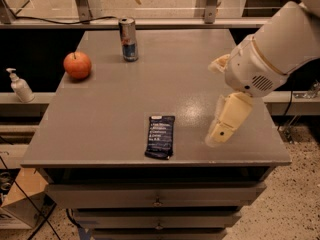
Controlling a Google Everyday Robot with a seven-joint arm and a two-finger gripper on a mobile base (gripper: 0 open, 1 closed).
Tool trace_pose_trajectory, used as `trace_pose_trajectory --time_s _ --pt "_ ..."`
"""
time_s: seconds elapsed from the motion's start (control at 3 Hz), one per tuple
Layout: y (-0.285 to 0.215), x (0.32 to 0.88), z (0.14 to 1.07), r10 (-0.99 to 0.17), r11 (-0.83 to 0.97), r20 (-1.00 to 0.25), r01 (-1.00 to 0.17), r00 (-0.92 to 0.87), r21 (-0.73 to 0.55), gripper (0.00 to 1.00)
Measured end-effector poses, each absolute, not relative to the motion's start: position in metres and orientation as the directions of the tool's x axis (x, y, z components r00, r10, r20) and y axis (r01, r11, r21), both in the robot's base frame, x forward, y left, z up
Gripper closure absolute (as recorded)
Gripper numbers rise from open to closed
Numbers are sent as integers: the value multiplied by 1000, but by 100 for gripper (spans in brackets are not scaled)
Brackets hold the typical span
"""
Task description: Pick rxbar blueberry
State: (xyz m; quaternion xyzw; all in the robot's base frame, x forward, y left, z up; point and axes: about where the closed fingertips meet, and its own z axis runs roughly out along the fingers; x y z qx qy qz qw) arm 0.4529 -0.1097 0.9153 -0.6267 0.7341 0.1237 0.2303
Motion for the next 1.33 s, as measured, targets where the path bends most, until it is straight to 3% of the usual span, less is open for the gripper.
trace_pose_trajectory --time_s 0.67,1.33 --pt "-37 456 886 -769 99 -637 -995 -63 -21 0" --pt "10 455 849 -748 29 -663 -999 -32 15 0"
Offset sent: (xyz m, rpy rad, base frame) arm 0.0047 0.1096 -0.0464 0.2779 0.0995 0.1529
